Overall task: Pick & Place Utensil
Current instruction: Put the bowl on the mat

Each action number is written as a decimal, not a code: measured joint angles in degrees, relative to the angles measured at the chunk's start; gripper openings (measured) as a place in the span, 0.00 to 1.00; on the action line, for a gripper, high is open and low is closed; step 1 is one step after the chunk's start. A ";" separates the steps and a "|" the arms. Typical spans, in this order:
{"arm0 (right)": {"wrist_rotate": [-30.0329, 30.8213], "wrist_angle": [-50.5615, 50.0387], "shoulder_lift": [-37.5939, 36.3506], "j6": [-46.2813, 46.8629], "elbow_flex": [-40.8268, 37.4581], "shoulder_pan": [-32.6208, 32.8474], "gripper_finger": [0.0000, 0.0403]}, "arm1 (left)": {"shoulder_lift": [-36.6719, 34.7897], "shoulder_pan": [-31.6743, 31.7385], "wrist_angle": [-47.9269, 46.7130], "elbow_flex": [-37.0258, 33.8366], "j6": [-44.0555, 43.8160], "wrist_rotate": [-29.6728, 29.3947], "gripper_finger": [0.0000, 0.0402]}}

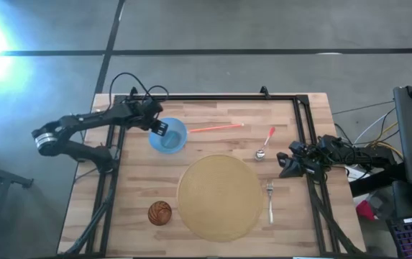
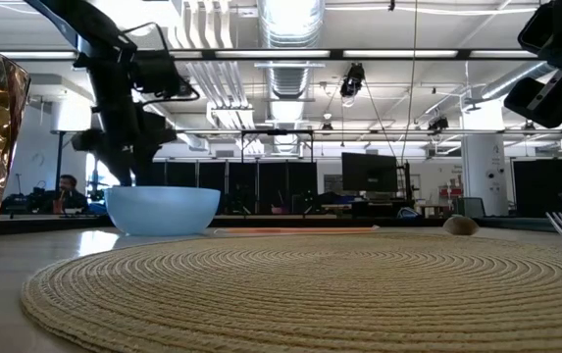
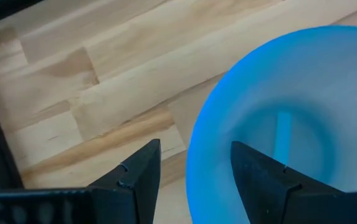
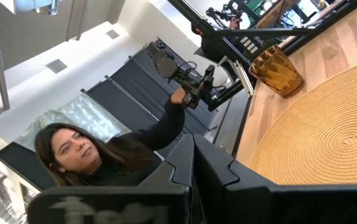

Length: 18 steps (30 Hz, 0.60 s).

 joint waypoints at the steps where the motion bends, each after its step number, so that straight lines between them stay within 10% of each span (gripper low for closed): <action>1: 0.01 0.00 0.00 0.00 -0.01 -0.02 0.02 | 0.50 0.00 0.24 0.00 -0.05 0.30 0.46; 18: 0.02 -0.01 -0.02 0.00 0.02 0.00 0.02 | 4.98 0.00 0.64 0.00 -0.76 2.03 0.41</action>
